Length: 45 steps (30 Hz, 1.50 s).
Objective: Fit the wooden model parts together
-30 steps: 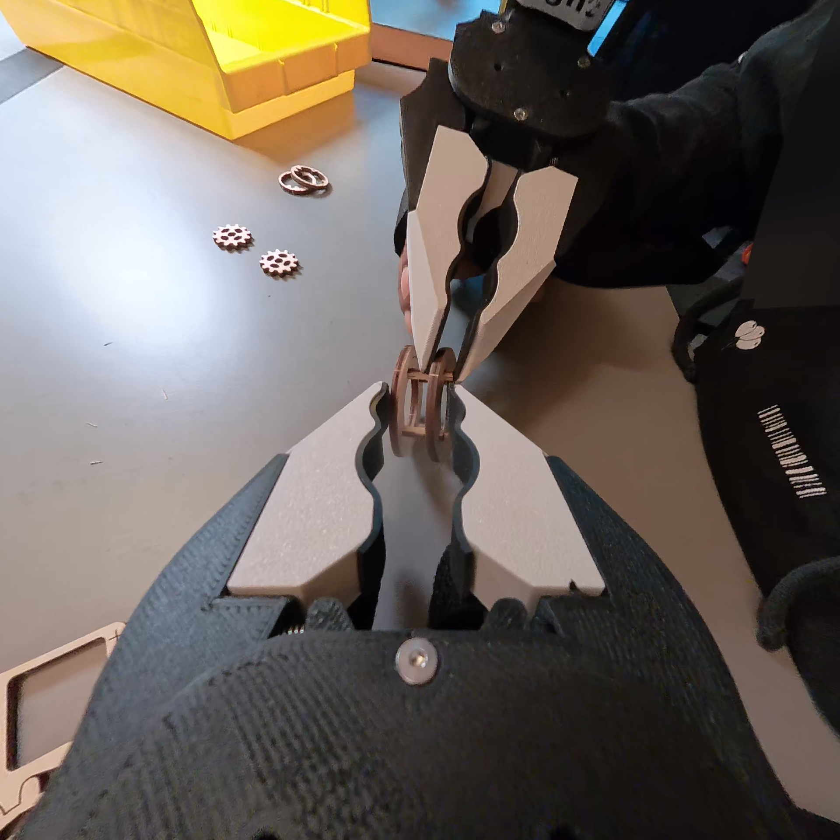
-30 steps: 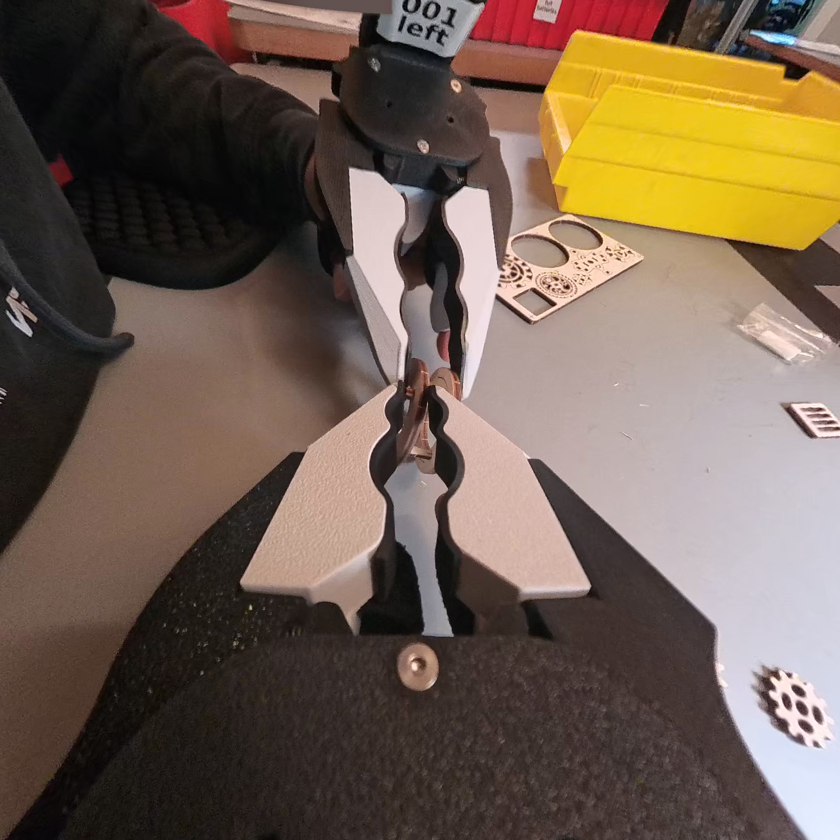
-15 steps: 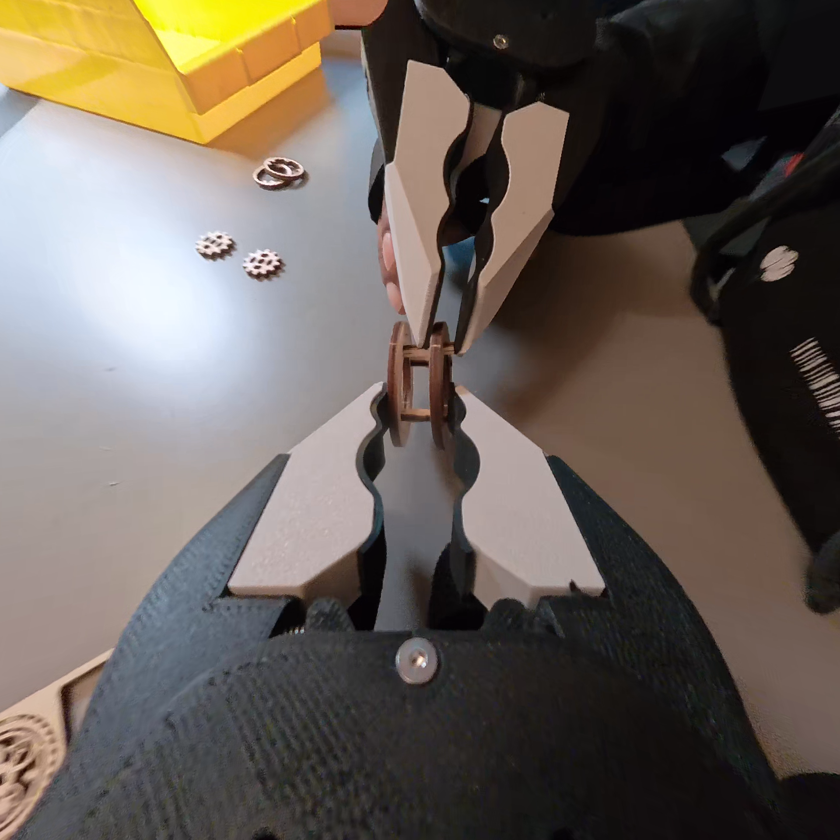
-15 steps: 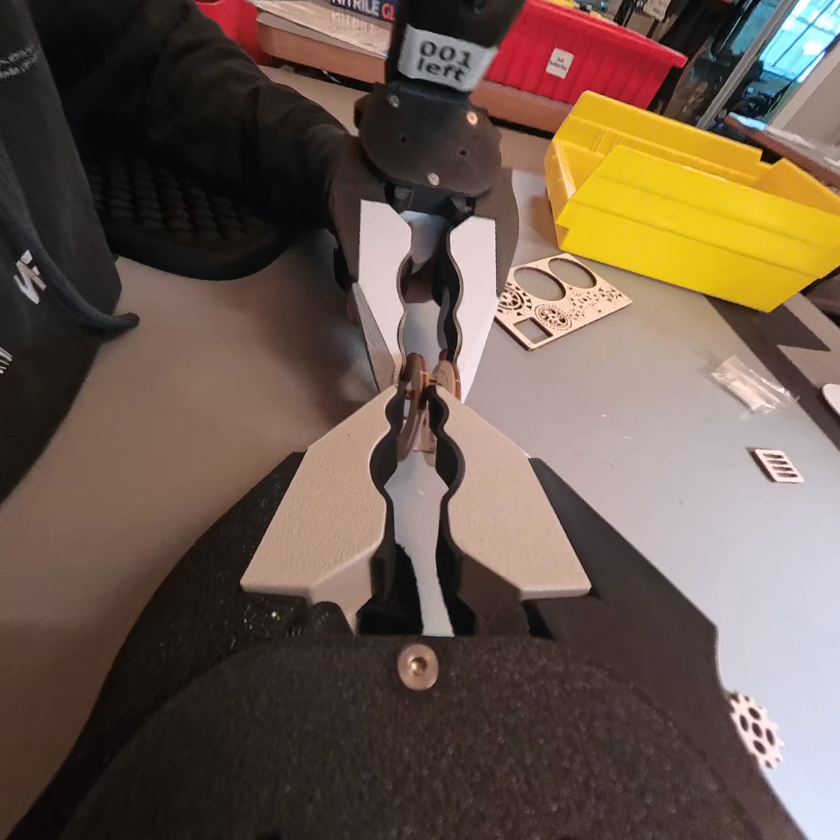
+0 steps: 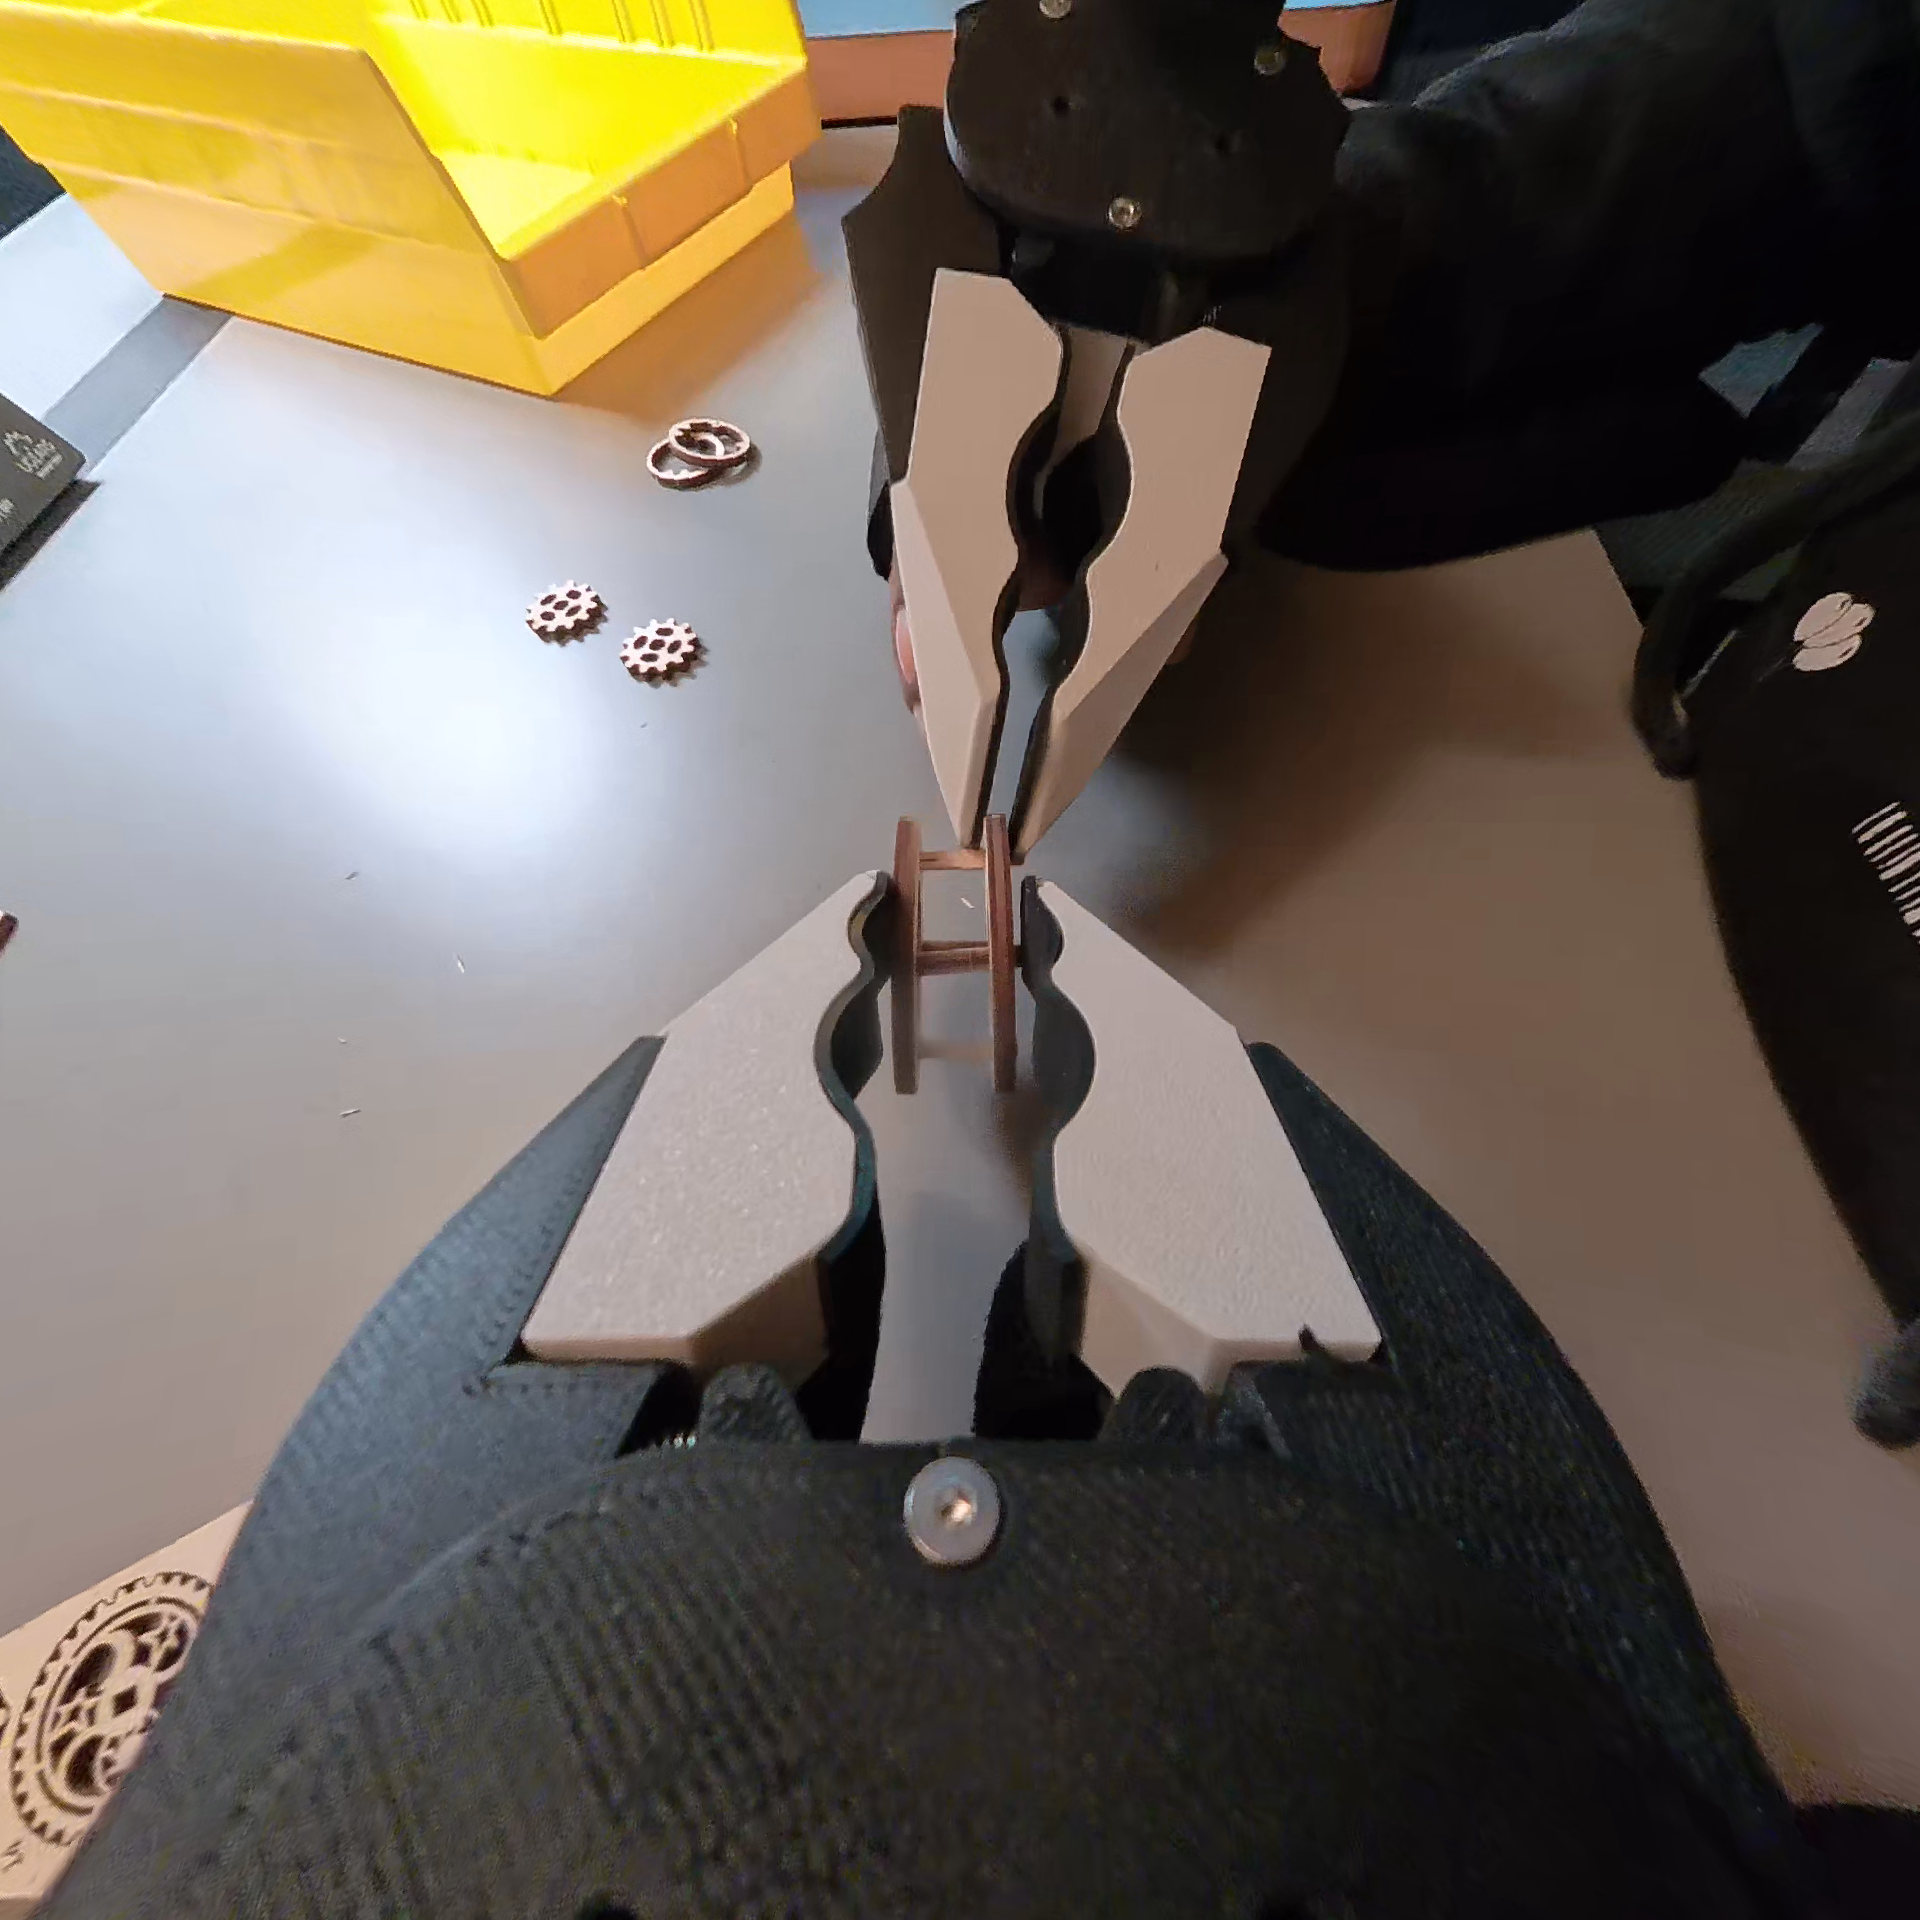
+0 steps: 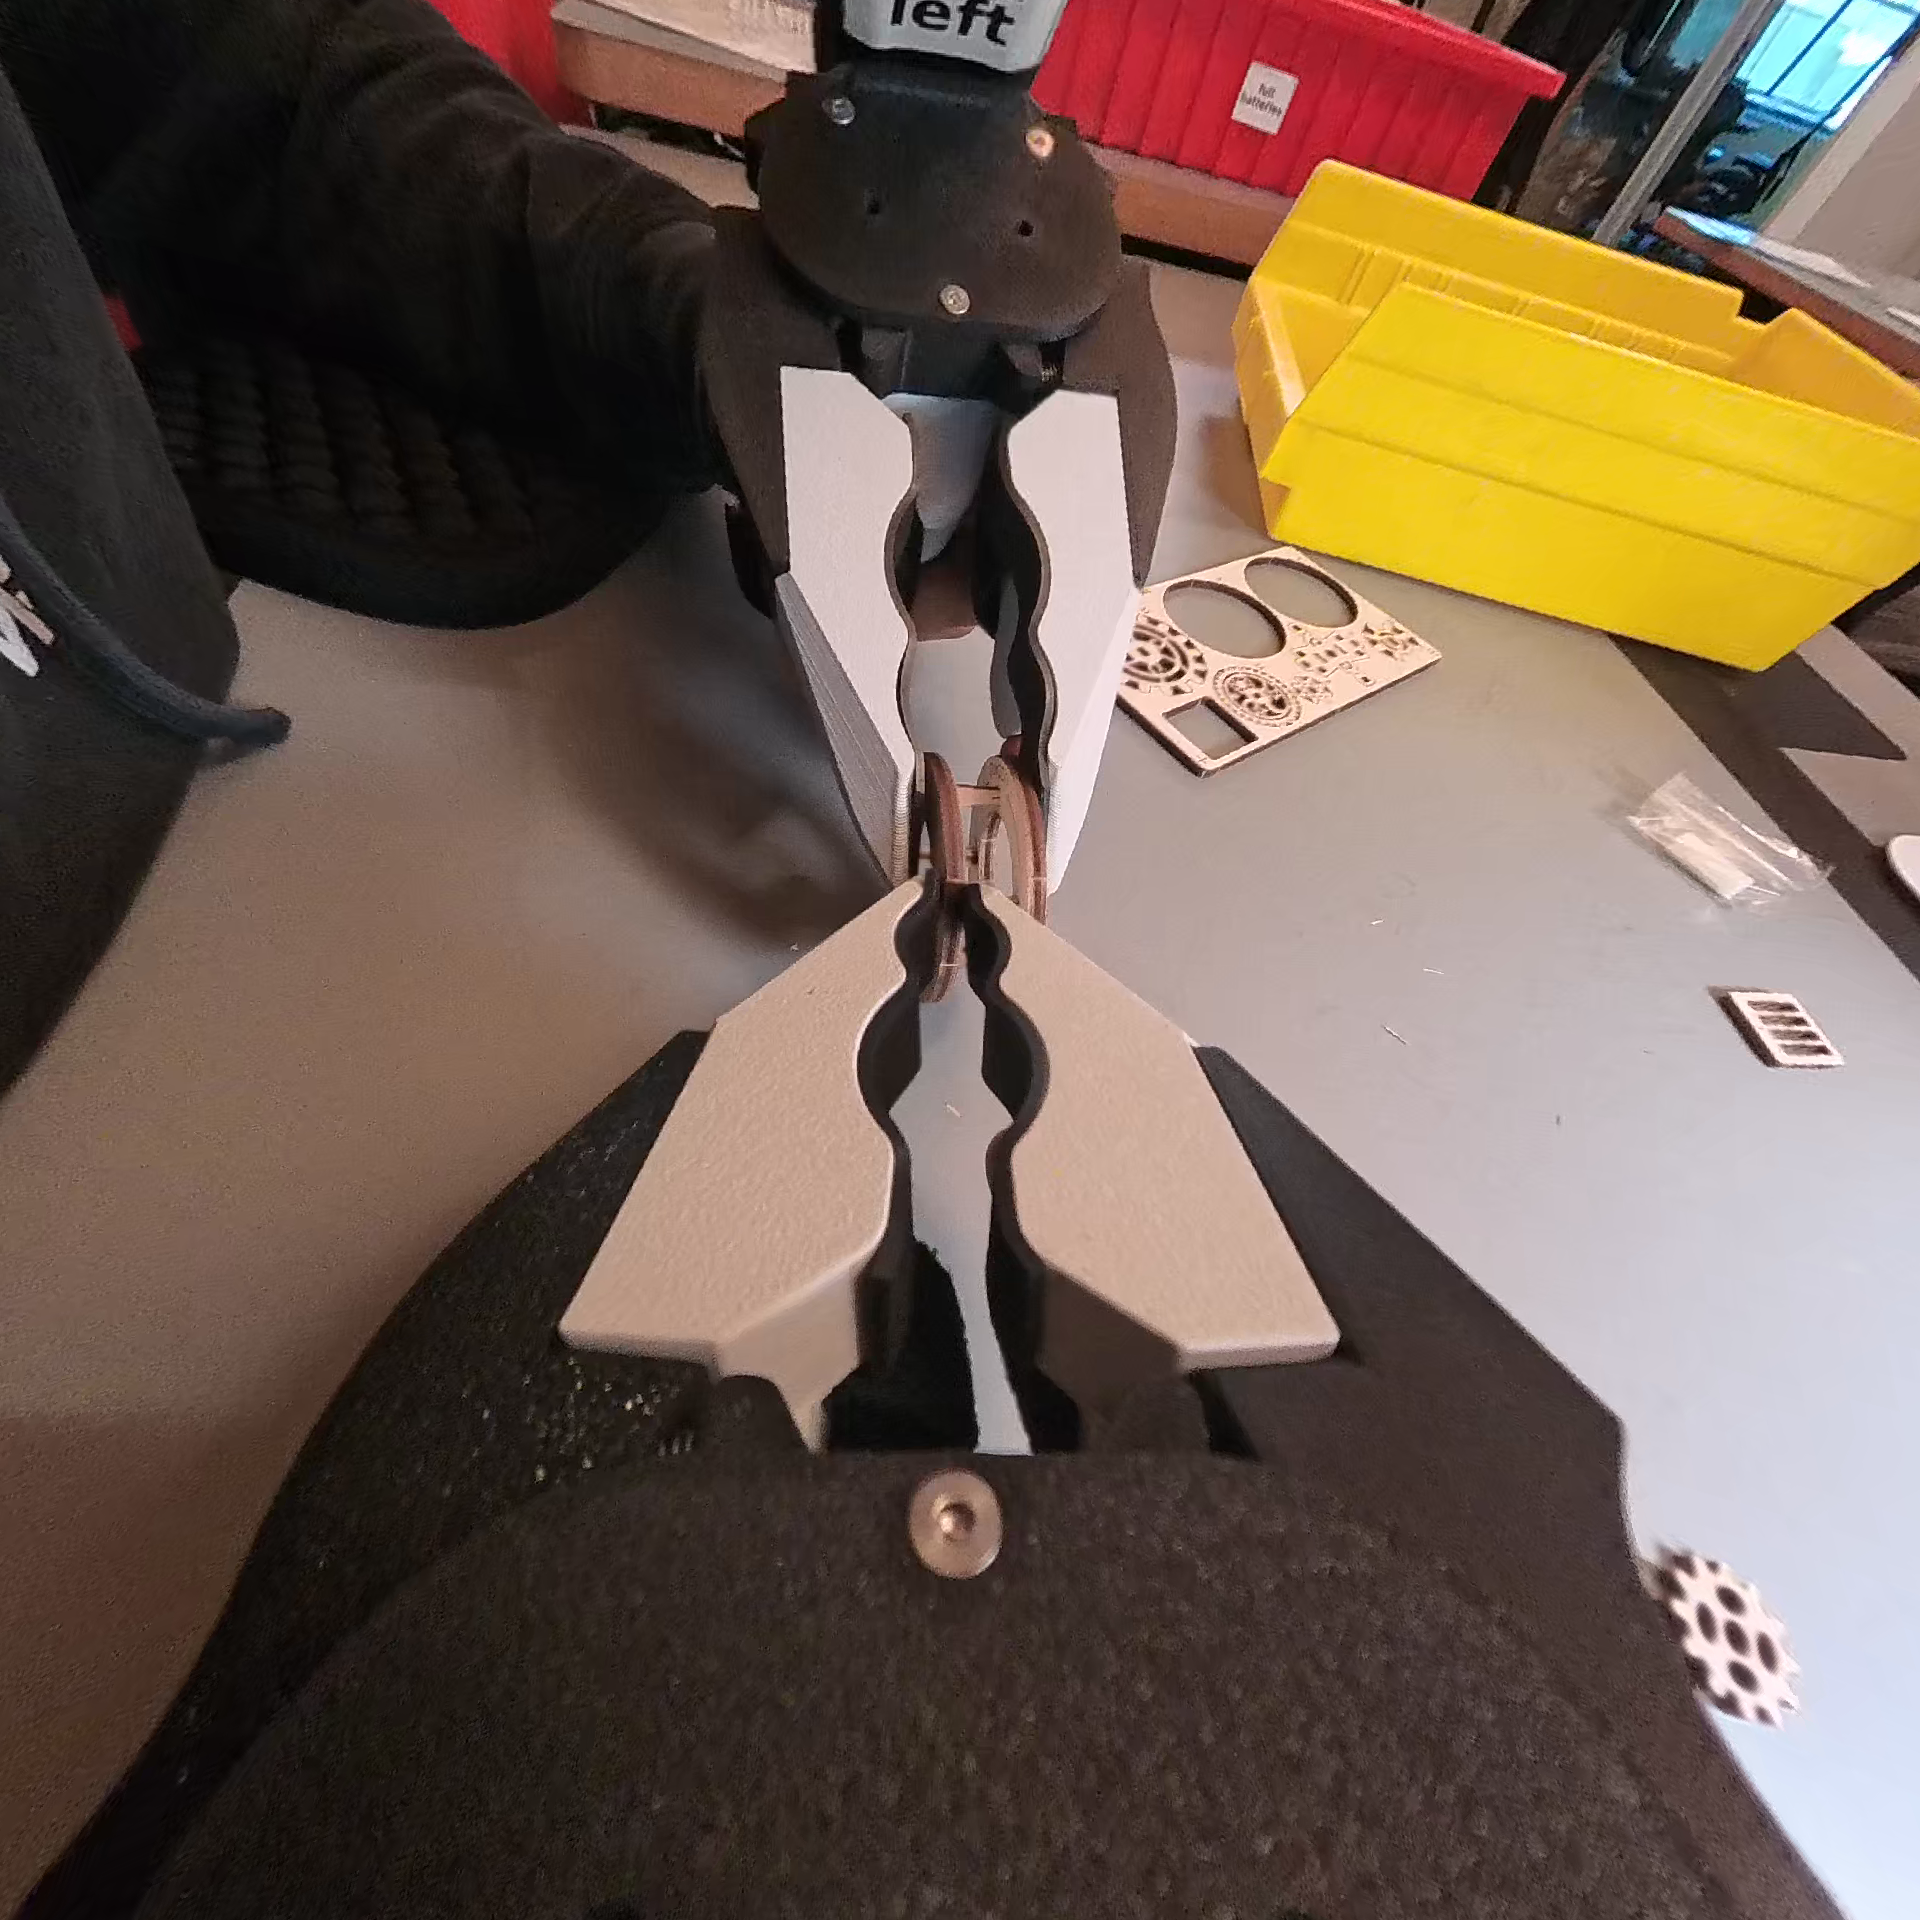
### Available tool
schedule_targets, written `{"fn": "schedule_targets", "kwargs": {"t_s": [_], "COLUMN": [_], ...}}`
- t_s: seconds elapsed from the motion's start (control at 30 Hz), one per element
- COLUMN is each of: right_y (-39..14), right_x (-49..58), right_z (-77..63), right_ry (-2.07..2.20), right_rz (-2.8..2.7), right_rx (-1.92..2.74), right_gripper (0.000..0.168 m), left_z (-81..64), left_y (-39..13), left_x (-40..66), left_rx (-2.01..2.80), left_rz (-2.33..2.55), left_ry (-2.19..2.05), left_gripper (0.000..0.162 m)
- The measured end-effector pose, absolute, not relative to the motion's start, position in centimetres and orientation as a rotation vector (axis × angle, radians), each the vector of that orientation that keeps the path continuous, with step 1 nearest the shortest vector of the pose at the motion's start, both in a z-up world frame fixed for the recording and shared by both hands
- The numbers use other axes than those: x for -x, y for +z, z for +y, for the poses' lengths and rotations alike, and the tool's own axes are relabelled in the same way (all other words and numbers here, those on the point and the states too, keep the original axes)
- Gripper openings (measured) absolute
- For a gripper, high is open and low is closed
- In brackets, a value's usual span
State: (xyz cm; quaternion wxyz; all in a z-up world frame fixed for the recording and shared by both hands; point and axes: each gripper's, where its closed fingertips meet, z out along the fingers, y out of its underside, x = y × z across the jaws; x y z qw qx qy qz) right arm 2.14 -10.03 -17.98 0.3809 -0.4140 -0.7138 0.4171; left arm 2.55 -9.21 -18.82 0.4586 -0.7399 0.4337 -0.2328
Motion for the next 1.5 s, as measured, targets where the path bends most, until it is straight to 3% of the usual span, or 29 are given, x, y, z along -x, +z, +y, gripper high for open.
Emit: {"fn": "schedule_targets", "kwargs": {"t_s": [0.47,0.67,0.83,1.5], "right_y": [-19.9,-20.4,-20.3,-20.1], "right_x": [-2.4,-2.4,-2.5,-1.9], "right_z": [-10.0,-10.0,-10.4,-10.3], "right_ry": [0.952,0.922,0.949,1.002], "right_rz": [-1.923,-1.944,-1.956,-1.922], "right_rx": [1.061,1.058,1.038,1.141], "right_gripper": [0.007,0.007,0.007,0.002], "left_z": [-9.4,-10.0,-9.8,-9.6], "left_y": [-20.2,-21.4,-22.4,-22.3], "left_x": [-2.7,-2.6,-2.1,-1.9], "left_rx": [1.832,1.877,1.898,1.966], "left_rz": [1.129,1.163,1.202,1.158], "left_ry": [-0.534,-0.556,-0.459,-0.436], "left_gripper": [0.024,0.037,0.022,0.021]}}
